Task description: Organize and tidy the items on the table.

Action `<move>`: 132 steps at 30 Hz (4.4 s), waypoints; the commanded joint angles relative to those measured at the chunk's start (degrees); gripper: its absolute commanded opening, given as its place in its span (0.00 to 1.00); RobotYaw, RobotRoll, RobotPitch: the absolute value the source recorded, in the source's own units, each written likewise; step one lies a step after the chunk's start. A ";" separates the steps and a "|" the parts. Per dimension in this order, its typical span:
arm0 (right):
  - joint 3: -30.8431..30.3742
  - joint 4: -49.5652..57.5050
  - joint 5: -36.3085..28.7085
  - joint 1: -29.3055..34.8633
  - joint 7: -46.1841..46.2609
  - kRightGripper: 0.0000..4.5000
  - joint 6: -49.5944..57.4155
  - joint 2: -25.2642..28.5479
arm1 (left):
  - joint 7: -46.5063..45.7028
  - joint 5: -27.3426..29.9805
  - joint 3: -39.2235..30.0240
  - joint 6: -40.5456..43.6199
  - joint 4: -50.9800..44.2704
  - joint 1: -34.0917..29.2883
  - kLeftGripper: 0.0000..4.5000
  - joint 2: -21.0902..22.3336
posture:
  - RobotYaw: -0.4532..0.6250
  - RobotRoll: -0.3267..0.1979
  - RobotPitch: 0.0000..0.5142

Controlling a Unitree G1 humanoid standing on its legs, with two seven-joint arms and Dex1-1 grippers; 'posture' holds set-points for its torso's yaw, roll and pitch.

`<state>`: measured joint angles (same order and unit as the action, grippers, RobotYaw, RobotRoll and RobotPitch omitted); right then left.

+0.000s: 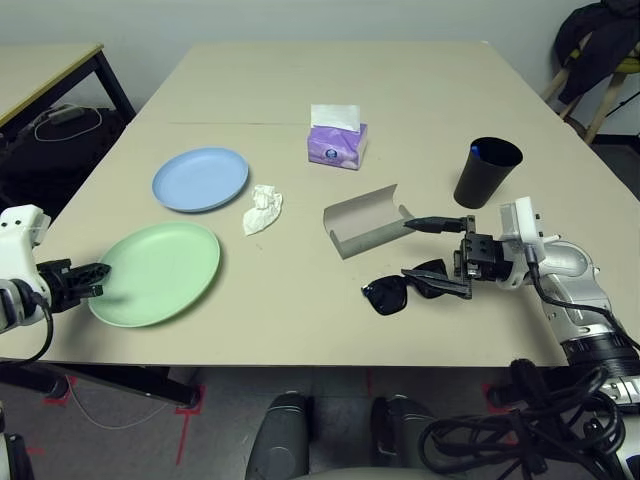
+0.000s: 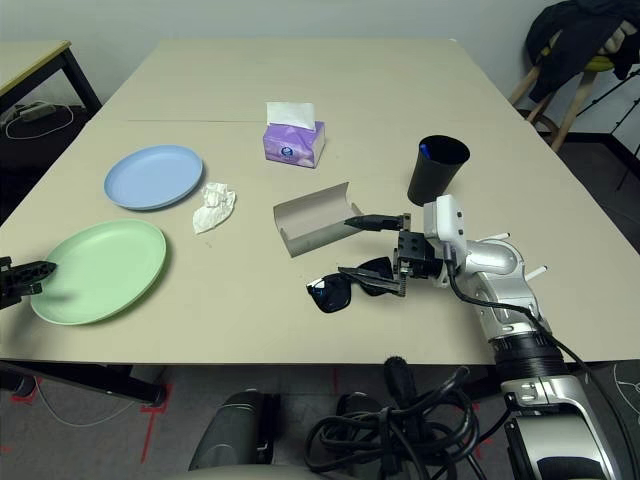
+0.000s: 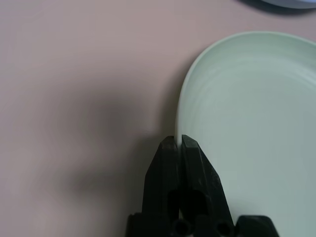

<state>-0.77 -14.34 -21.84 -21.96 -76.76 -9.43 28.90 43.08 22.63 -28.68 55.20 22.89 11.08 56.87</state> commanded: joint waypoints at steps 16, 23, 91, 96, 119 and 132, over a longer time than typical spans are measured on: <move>0.93 0.06 -0.85 0.74 3.05 1.00 0.08 -0.38 | -22.22 2.38 -5.80 4.71 -2.36 19.50 0.01 -13.30 | 0.57 0.62 0.14; 2.71 0.24 0.49 0.82 13.20 1.00 1.04 -2.85 | -35.52 -0.93 -4.71 -8.53 9.76 32.58 0.01 -22.38 | 0.57 0.62 0.14; -0.04 15.64 1.55 4.31 31.03 1.00 14.88 -7.48 | 7.02 -21.74 33.54 -53.96 30.33 37.85 1.00 -27.89 | 0.56 0.62 0.12; 0.22 15.21 1.36 3.77 31.34 1.00 14.58 -7.61 | 2.48 -24.71 34.31 -53.14 36.33 39.05 0.96 -29.55 | 0.55 0.62 0.11; -0.36 15.24 1.04 4.07 31.35 1.00 14.35 -8.12 | -13.41 -14.45 18.61 -37.00 22.90 42.17 0.01 -31.20 | 0.58 0.62 0.12; -0.22 13.73 1.45 2.72 31.72 1.00 13.57 -8.85 | -42.65 -15.09 10.72 -51.24 46.65 54.15 0.44 -31.34 | 0.57 0.62 0.11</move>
<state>-1.50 -0.06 -20.60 -19.14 -45.26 4.88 20.10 1.34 7.19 -17.46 5.42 68.33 64.52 25.98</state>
